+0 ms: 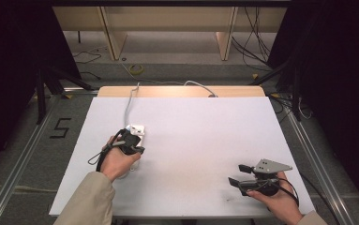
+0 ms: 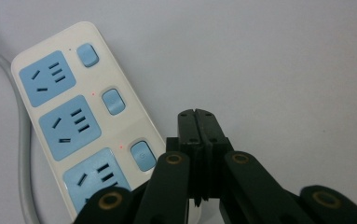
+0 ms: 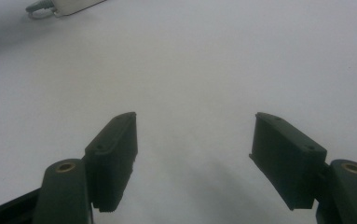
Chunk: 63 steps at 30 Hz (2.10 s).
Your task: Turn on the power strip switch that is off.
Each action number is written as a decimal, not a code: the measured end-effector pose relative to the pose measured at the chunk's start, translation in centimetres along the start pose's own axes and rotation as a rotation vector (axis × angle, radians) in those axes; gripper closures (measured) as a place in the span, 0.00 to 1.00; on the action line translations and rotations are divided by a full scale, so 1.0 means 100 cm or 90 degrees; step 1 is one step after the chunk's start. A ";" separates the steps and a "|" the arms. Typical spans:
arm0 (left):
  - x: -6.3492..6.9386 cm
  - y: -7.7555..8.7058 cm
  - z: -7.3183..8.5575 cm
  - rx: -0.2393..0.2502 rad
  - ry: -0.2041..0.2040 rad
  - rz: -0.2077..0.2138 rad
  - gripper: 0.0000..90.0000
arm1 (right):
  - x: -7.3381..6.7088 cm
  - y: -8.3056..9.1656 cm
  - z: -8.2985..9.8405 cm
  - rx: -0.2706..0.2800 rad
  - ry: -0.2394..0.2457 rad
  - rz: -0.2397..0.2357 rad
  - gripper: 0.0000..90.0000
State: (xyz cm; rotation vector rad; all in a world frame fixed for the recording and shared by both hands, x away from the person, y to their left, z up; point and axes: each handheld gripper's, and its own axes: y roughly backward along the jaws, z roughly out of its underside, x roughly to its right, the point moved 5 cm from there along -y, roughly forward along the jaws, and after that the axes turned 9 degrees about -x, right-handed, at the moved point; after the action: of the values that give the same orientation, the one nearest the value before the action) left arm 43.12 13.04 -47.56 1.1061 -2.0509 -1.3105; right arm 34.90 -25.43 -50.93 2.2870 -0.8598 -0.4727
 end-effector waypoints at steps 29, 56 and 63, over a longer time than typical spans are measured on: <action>-0.021 -0.002 -0.011 -0.027 0.019 -0.006 1.00 | 0.000 0.000 0.000 0.000 0.000 0.000 0.35; -0.040 -0.011 -0.015 -0.058 0.037 -0.019 1.00 | 0.000 0.000 0.000 -0.001 0.000 0.000 0.35; -0.042 -0.012 -0.018 -0.063 0.036 -0.023 1.00 | 0.000 0.000 0.000 -0.001 0.000 0.000 0.35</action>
State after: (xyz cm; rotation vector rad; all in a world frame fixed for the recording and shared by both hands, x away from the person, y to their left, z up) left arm 47.31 15.29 -47.73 1.1282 -1.9116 -1.3674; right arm 34.92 -25.45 -50.96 2.2858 -0.8591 -0.4740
